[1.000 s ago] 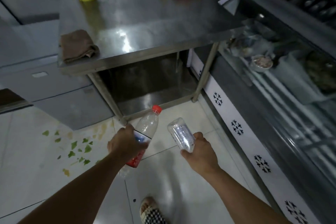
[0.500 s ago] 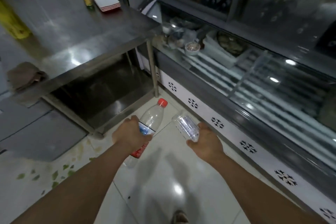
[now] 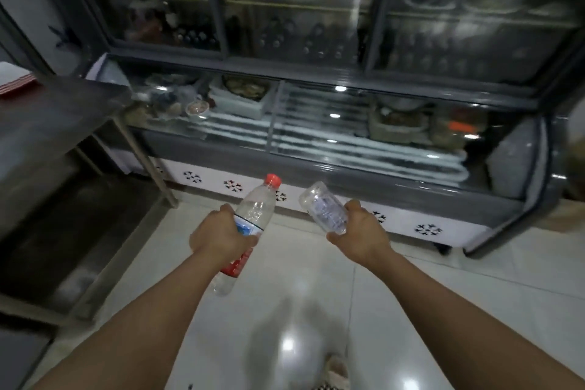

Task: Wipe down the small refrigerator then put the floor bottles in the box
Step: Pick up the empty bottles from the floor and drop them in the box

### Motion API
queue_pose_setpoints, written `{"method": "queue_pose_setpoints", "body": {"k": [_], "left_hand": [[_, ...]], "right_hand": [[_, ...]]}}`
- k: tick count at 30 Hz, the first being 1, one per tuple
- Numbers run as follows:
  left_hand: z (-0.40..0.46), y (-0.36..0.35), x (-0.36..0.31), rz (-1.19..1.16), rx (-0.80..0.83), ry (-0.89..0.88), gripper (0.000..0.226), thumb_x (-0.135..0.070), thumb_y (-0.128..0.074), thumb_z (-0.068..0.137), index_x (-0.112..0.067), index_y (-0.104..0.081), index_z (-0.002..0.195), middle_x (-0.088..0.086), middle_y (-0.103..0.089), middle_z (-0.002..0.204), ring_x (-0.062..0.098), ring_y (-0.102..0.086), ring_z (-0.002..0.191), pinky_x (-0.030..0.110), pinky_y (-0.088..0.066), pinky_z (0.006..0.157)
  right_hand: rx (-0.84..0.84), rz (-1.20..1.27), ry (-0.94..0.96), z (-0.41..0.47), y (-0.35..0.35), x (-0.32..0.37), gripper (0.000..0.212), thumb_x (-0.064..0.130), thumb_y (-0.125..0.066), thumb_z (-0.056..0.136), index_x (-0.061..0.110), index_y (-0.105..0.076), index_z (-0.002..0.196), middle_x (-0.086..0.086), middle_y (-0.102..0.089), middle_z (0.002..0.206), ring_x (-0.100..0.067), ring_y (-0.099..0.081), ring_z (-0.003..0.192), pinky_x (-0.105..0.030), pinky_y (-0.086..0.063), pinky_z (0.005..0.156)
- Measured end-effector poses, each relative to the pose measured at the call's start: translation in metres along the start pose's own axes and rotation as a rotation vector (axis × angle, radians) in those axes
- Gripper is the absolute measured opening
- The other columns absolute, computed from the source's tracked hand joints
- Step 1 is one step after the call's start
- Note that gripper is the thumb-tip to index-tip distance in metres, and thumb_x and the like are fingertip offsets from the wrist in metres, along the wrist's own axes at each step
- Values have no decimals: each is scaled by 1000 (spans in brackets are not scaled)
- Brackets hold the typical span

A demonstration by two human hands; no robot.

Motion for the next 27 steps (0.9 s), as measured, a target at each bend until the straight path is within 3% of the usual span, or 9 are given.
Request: {"method": "queue_pose_setpoints", "body": {"k": [8, 12, 21, 27], "left_hand": [[-65, -30, -155, 63, 65, -286, 59, -59, -70, 67, -20, -50, 106, 2, -61, 104, 21, -61, 93, 32, -51, 75], [-108, -56, -243, 76, 103, -404, 54, -57, -71, 68, -22, -49, 102, 1, -63, 100, 21, -62, 88, 31, -51, 72], [-227, -142, -452, -64, 237, -539, 52, -51, -73, 64, -22, -56, 104, 1, -65, 105, 24, -63, 95, 38, -53, 84], [-281, -185, -568, 53, 267, -638, 54, -57, -71, 65, -23, -55, 103, 2, -66, 103, 23, -64, 91, 35, -54, 82]], "right_hand": [[-205, 42, -252, -94, 104, -133, 46, 32, -69, 78, 13, -43, 111, -7, -61, 109, -26, -58, 96, -29, -43, 66], [-272, 71, -334, -134, 148, -207, 45, 30, -69, 77, 11, -44, 109, -10, -60, 109, -29, -57, 99, -32, -47, 72], [-382, 90, -475, -230, 257, -398, 47, 32, -70, 77, 13, -43, 111, -9, -60, 109, -27, -58, 96, -28, -42, 68], [-458, 78, -592, -272, 324, -504, 48, 31, -71, 75, 12, -43, 109, -10, -61, 107, -29, -59, 95, -30, -46, 68]]}}
Point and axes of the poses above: each hand's wrist, its own z-axis towards the middle knuckle, its own y-axis out of the back of the hand, x = y × z, the point moved 1 cm from there along z, towards the middle knuckle
